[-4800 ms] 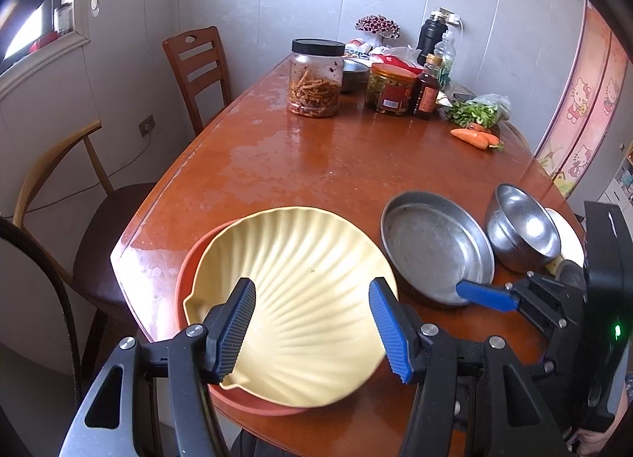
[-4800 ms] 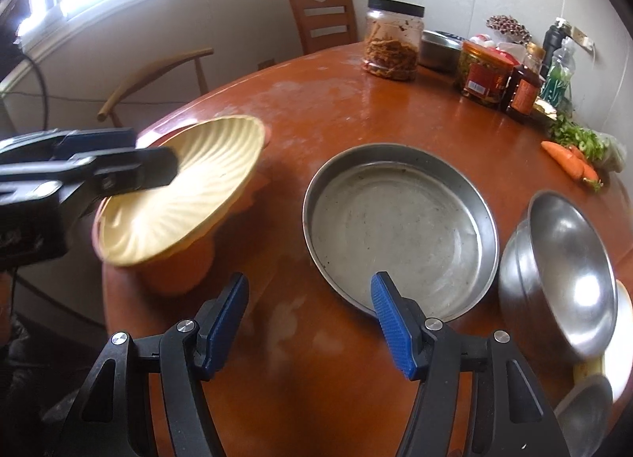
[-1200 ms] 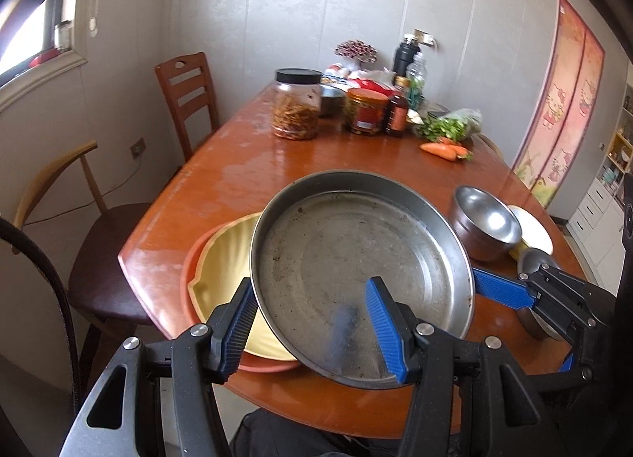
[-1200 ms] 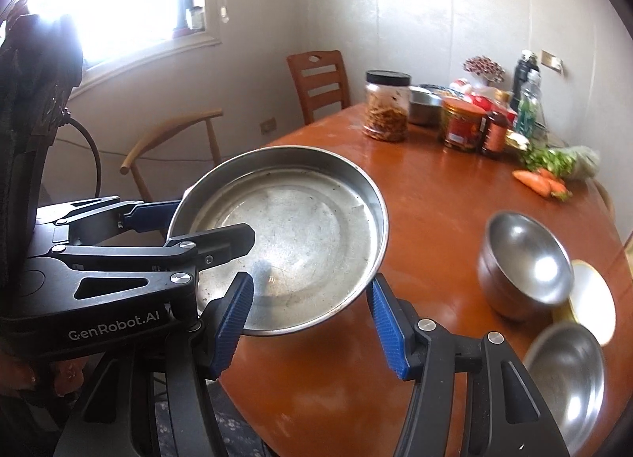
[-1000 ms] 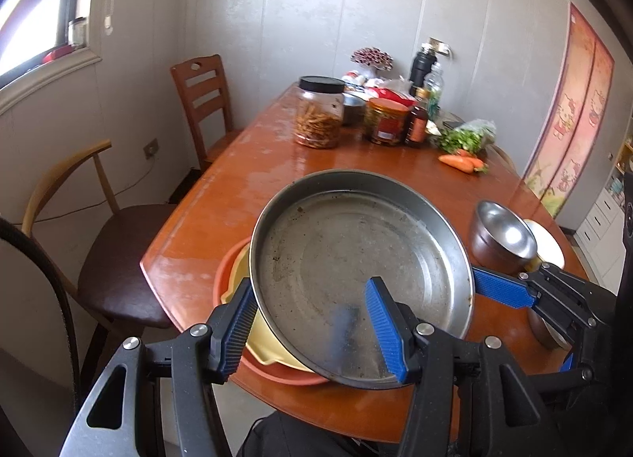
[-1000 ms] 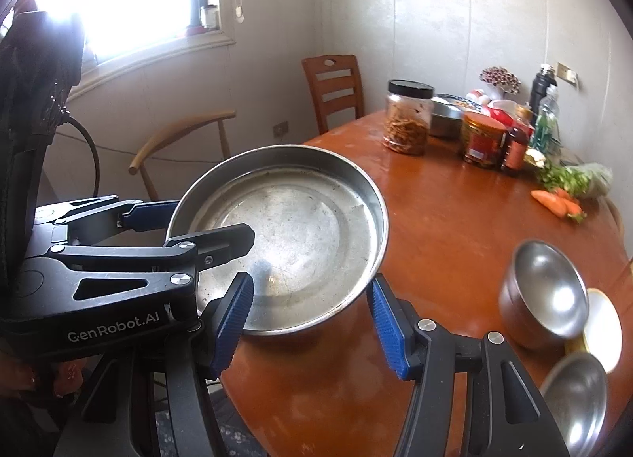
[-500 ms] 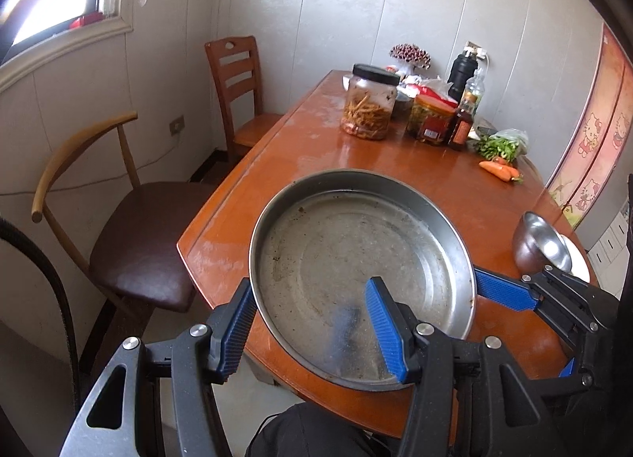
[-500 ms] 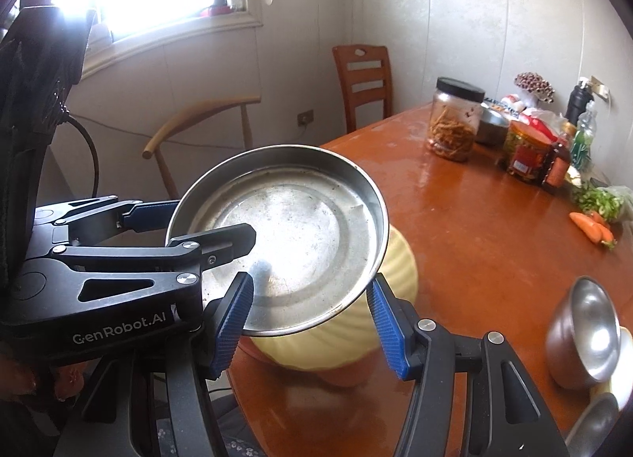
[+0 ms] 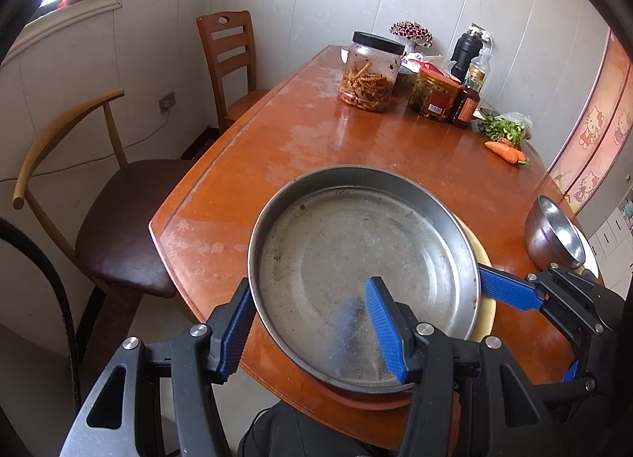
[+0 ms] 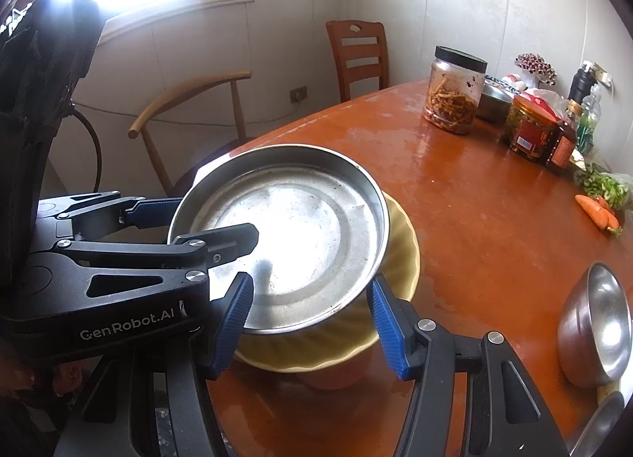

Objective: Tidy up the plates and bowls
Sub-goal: 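Lift the steel tray and carry it over the yellow plate, then lower the steel tray onto the yellow shell plate, then open the left tool and withdraw from the steel tray, then move the left tool to the large steel basin and grasp its rim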

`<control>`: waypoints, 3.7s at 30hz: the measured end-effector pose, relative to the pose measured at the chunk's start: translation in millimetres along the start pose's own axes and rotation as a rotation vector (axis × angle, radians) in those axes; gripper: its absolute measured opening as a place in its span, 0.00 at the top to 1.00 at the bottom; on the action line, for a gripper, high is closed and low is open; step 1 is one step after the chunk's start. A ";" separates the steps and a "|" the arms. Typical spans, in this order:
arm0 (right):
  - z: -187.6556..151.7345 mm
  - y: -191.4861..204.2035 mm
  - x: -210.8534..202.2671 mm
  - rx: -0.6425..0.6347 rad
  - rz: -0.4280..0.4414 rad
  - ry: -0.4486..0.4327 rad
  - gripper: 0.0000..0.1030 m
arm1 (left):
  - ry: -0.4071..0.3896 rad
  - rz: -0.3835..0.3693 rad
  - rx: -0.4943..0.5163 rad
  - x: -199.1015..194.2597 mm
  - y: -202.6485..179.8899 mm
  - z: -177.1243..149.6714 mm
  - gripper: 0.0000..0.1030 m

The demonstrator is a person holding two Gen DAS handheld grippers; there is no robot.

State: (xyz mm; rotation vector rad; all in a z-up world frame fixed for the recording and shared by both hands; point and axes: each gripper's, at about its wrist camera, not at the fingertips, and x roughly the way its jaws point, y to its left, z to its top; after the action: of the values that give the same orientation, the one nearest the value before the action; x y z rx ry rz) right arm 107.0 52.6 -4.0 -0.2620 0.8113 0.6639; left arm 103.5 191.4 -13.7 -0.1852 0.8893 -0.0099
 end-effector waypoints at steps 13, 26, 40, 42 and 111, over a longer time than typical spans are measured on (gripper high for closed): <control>-3.6 6.4 0.1 -0.067 -0.037 -0.010 0.40 | 0.015 0.008 -0.002 5.9 -0.5 0.2 0.46; -5.8 3.1 -11.1 -0.046 -0.021 -0.022 0.40 | 0.021 0.011 -0.010 6.4 1.2 -3.1 0.46; -9.3 2.7 -17.4 -0.039 -0.042 -0.029 0.34 | 0.016 0.014 -0.018 2.5 1.5 -8.0 0.45; -10.4 -0.3 -18.2 -0.025 -0.039 -0.028 0.33 | 0.014 0.015 -0.020 1.0 1.5 -8.0 0.45; -80.3 -96.9 -158.4 0.170 -0.163 -0.234 0.25 | -0.088 0.006 0.123 -53.3 -156.0 -9.0 0.36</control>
State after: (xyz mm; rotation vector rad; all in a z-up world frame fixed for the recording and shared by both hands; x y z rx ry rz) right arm 42.5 -129.3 56.6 -0.0920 0.6097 0.4588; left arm 73.6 41.0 47.6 -0.0682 0.7991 -0.0505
